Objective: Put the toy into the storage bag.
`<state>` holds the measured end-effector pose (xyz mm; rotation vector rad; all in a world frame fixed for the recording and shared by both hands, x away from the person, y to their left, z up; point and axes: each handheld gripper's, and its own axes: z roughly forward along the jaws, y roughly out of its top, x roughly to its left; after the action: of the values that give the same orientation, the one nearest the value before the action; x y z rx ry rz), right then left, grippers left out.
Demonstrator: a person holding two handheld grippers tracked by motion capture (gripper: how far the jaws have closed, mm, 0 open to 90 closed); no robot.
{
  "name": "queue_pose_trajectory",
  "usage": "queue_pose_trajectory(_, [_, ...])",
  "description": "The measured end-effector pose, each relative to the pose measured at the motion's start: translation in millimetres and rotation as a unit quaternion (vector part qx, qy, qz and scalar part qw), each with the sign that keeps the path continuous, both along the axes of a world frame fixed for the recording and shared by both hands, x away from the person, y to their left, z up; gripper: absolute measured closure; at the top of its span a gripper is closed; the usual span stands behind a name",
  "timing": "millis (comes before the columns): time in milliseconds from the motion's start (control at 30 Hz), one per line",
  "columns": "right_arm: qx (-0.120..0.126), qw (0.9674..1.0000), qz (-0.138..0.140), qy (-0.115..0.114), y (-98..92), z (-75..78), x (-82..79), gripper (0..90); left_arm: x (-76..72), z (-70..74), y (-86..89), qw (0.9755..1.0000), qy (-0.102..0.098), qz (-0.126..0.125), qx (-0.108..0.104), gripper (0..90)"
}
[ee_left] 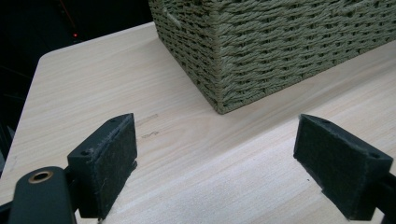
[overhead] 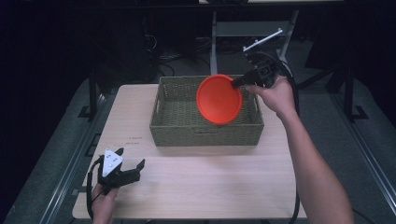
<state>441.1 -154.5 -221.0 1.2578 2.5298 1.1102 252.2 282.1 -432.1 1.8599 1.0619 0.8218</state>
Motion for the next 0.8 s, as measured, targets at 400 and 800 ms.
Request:
queue_pose_trajectory(400, [-0.004,0.9997,-0.023,0.006,-2.9,-10.9,15.5,82.1,-0.3,-0.1,-0.2,1.0,-0.004,0.0,-0.003,12.8])
queue_pose_trajectory(800, [-0.005,0.9987,-0.046,0.021,-0.8,-36.2,29.9,82.1,-0.9,-0.1,-0.9,1.0,-0.002,-0.002,0.0,12.8])
